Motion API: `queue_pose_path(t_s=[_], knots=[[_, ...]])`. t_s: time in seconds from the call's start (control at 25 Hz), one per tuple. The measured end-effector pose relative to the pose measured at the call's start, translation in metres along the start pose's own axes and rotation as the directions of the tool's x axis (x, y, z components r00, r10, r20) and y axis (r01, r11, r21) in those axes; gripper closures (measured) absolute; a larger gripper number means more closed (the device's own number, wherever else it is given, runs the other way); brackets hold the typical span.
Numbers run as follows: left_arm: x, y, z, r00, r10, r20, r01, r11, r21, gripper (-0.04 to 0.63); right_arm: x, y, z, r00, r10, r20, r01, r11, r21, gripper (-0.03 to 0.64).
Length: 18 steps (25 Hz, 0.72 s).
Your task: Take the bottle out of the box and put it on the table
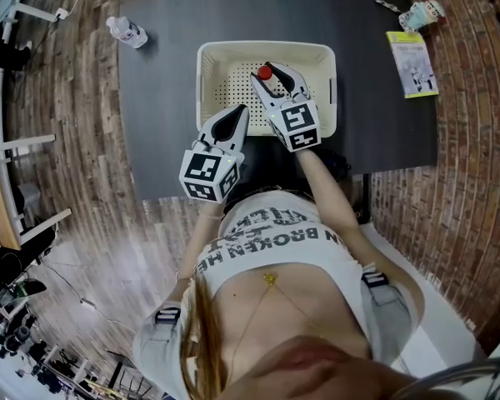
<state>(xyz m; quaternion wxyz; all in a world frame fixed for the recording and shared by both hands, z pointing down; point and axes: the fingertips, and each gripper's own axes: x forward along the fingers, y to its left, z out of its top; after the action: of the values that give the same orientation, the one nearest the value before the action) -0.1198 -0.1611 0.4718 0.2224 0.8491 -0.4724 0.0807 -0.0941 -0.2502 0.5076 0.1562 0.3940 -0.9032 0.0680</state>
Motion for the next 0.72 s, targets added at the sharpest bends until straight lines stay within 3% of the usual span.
queue_pose_path(t_s=[0.36,0.72], knots=[[-0.003,-0.006,0.000,1.000,-0.004,0.010,0.004,1.000,0.005,0.591,0.000,-0.002,0.000,1.000,0.007,0.001,-0.007,1.000,0.018,0.462],[-0.009,-0.012,0.003,1.000,-0.010,0.028,0.009,1.000,0.013,0.591,-0.013,-0.004,0.012,0.998,0.066,-0.006,-0.065,0.998,0.026,0.462]])
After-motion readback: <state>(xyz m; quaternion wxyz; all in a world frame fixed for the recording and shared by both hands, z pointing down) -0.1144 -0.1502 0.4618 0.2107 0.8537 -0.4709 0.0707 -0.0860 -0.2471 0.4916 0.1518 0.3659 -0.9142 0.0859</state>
